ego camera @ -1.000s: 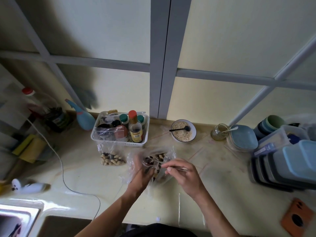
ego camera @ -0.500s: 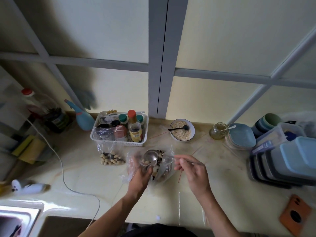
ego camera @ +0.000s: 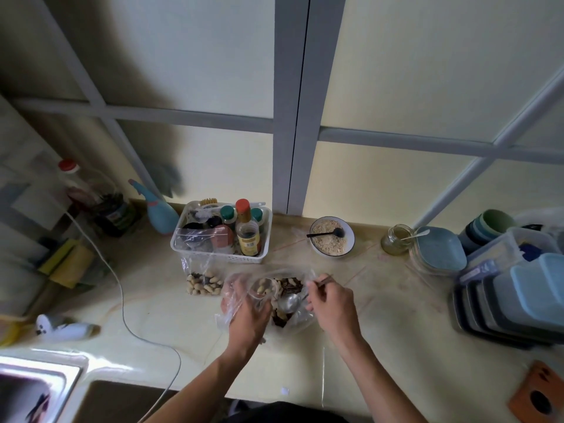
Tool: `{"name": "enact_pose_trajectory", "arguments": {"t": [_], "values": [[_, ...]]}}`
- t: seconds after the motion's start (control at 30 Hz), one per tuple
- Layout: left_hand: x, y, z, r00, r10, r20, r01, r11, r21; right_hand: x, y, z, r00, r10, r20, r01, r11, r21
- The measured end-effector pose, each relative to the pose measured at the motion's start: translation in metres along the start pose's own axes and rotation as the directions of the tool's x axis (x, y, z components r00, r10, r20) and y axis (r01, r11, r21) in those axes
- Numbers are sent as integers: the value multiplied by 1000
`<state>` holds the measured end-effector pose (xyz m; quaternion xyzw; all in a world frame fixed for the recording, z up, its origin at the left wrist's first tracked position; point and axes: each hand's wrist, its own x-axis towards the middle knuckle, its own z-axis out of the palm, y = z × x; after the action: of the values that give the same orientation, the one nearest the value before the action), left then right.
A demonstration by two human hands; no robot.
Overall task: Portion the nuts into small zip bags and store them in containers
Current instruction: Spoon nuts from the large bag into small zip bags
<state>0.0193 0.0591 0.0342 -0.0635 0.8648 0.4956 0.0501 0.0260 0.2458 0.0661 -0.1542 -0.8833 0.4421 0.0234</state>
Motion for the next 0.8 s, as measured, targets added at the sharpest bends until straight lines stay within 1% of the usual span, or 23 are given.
{"name": "enact_pose_trajectory", "arguments": {"t": [0.07, 0.2, 0.23, 0.37, 0.47, 0.53, 0.6, 0.67, 0.73, 0.8], "values": [[4, -2, 1, 1000, -14, -5, 15, 999, 39, 10, 1, 7, 999, -45, 27, 48, 994, -100], [2, 3, -4, 990, -71, 120, 56, 991, 120, 21, 5, 18, 994, -104, 42, 111, 968, -223], [1, 3, -6, 990, -66, 121, 50, 990, 132, 22, 6, 20, 992, -123, 40, 129, 962, -239], [6, 3, -15, 1000, -21, 16, 19, 990, 139, 27, 8, 25, 981, -191, 39, 195, 940, -281], [7, 3, -18, 1000, 4, -27, -2, 995, 96, 26, 5, 38, 949, -281, 142, 314, 867, -387], [10, 6, -19, 995, 83, -54, -78, 993, 84, 20, 1, 50, 918, -351, 186, 397, 812, -427], [15, 5, -18, 987, 148, -67, -143, 987, 78, 14, -1, 61, 904, -361, 228, 426, 790, -442], [20, 3, -18, 984, 171, -43, -167, 982, 89, 14, -1, 70, 897, -377, 230, 441, 785, -435], [22, 1, -19, 988, 156, 5, -156, 983, 100, 19, -3, 74, 898, -371, 236, 438, 801, -408], [26, -2, -20, 991, 129, 40, -133, 986, 105, 22, -2, 77, 903, -370, 219, 426, 836, -345]]}}
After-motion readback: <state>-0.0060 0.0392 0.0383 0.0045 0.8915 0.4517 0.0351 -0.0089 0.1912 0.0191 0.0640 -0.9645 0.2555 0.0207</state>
